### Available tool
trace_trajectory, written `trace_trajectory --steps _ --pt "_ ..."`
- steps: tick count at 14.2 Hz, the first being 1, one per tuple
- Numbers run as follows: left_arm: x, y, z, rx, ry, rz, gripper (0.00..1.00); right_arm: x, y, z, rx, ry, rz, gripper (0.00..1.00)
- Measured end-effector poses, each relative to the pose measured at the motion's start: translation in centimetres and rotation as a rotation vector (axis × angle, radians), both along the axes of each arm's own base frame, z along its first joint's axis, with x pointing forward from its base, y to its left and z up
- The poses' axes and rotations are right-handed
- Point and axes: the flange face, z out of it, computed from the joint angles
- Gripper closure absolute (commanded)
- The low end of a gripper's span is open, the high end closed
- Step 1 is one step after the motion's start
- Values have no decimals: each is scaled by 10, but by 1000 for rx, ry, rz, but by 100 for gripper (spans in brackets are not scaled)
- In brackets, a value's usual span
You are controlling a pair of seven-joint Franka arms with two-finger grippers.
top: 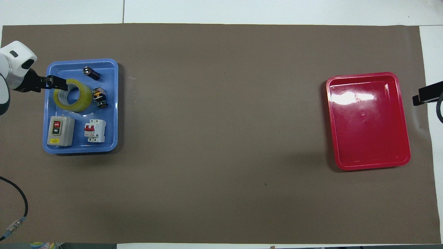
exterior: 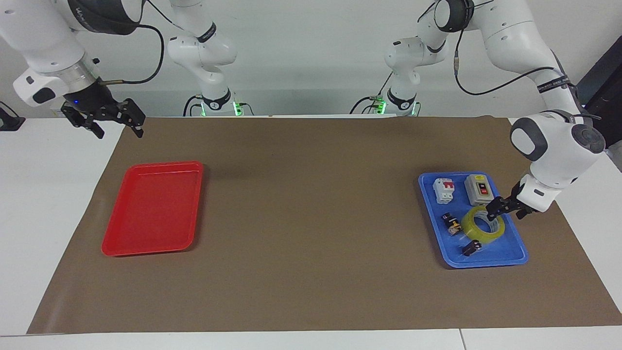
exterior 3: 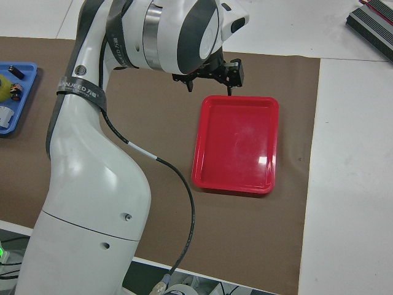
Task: Place and move tape with both arms
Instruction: 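Reach the left gripper down into the yellow tape roll on the blue tray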
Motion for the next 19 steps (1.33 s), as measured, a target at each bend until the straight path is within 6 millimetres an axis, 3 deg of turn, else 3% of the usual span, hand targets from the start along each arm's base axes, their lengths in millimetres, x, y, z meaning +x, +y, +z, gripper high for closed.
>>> trace_trajectory --steps 5,10,13,14,15,16,17,19 --pt "2 5 -23 -14 1 21 0 0 0 0 0 0 0 0" --pt "-8 4 -49 -15 2 50 0 0 0 0 0 0 0 0" --pt "-11 4 -55 -15 3 56 7 0 0 0 0 0 0 0" --pt "-12 4 -57 -15 5 56 15 0 0 0 0 0 0 0" --pt "-13 3 -59 -15 9 57 47 0 0 0 0 0 0 0" --pt "-14 3 -60 -15 11 58 87 0 0 0 0 0 0 0" --pt "-14 3 -61 -16 13 64 100 0 0 0 0 0 0 0" --pt "-14 4 -61 -16 13 83 100 0 0 0 0 0 0 0"
